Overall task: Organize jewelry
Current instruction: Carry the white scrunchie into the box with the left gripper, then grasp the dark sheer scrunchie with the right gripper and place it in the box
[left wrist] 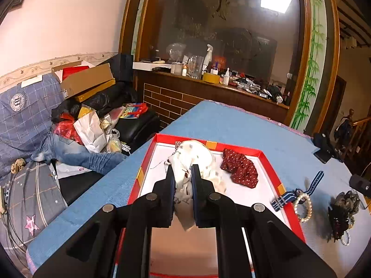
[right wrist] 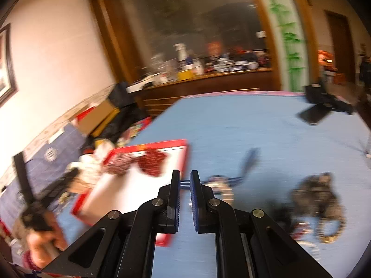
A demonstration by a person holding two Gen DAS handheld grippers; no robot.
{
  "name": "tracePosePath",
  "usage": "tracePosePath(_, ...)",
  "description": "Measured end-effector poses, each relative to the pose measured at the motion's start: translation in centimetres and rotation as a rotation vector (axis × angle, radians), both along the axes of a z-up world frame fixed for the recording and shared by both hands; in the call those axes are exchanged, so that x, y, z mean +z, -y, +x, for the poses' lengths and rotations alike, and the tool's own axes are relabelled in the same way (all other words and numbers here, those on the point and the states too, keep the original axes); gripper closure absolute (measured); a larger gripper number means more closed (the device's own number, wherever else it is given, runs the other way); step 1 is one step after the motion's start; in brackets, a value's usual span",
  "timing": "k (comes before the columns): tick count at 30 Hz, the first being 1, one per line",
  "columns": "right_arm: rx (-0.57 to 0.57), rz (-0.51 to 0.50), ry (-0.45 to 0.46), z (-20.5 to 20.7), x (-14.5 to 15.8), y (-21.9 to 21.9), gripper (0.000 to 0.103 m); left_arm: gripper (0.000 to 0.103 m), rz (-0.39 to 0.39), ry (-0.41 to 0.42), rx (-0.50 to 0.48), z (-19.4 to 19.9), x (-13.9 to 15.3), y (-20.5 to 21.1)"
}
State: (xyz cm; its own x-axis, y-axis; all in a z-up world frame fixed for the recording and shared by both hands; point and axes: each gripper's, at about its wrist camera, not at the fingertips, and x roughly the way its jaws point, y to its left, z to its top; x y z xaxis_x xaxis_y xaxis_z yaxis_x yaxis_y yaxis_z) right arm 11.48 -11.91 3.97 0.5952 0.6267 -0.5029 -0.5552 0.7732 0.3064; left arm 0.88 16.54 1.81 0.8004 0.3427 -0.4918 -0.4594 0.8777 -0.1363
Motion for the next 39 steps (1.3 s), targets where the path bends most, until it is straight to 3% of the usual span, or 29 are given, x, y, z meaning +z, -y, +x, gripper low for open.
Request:
tracePosePath(6,0.125,0.015,-0.066,0.1,-1.0,-7.0,0.093,0.092,-0.030,-0.007,-0.013,1.0,-1.7,-1.1)
tracePosePath(11,0.080,0.023,-0.111,1.2,-2.0,-7.6,0.092,0.092,-0.059,0.012,-0.051,1.0,-2.5,-1.5)
tracePosePath(12,0.046,0.024,-0.109,1.4,-1.7,-6.8,0.084,0.092,-0.053,0.020,-0.058,0.9,-2.5,-1.3)
tracePosePath(14,-0.080,-0.014,-0.063,1.5,-0.8,-4.1,0.055,0.092,-0.040,0.037,-0.078,0.7,-2.3,-0.7)
tracePosePath(15,-0.169,-0.049,-0.027,1.5,-0.4,-2.6,0.030,0.092,-0.034,0.045,-0.089,0.7,-2.2,-0.5)
tracePosePath(16,-0.294,-0.123,0.010,1.7,-0.2,-0.6,0.016,0.092,-0.032,0.048,-0.095,0.7,-2.1,-0.4)
tracePosePath(17,-0.363,-0.169,0.022,1.9,-0.2,0.6,0.015,0.092,-0.034,0.048,-0.104,0.8,-2.2,-0.3)
tracePosePath(20,-0.521,-0.317,-0.040,3.0,-2.2,4.6,0.016,0.092,-0.054,0.047,-0.116,1.0,-2.3,-0.4)
tracePosePath(24,-0.566,-0.401,-0.182,5.0,-6.0,7.3,0.016,0.092,-0.054,0.056,-0.120,0.8,-2.0,-0.4)
tracePosePath(26,-0.558,-0.399,-0.263,6.1,-7.5,8.0,0.037,0.092,-0.047,0.058,-0.121,0.8,-2.0,-0.2)
tracePosePath(27,-0.534,-0.347,-0.292,6.3,-7.8,8.4,0.079,0.092,-0.044,0.059,-0.121,0.7,-1.9,-0.2)
tracePosePath(28,-0.522,-0.318,-0.308,6.3,-7.9,8.9,0.087,0.092,-0.043,0.060,-0.120,0.7,-1.9,-0.2)
tracePosePath(32,-0.539,-0.193,-0.195,4.6,-5.4,9.8,0.090,0.092,-0.054,0.054,-0.118,0.9,-2.1,-0.4)
tracePosePath(35,-0.472,-0.084,-0.080,2.8,-3.0,9.0,0.090,0.092,-0.058,0.060,-0.112,0.8,-2.1,-0.6)
tracePosePath(39,-0.370,-0.006,-0.001,1.3,-1.2,6.2,0.089,0.092,-0.059,0.059,-0.109,0.8,-2.1,-0.7)
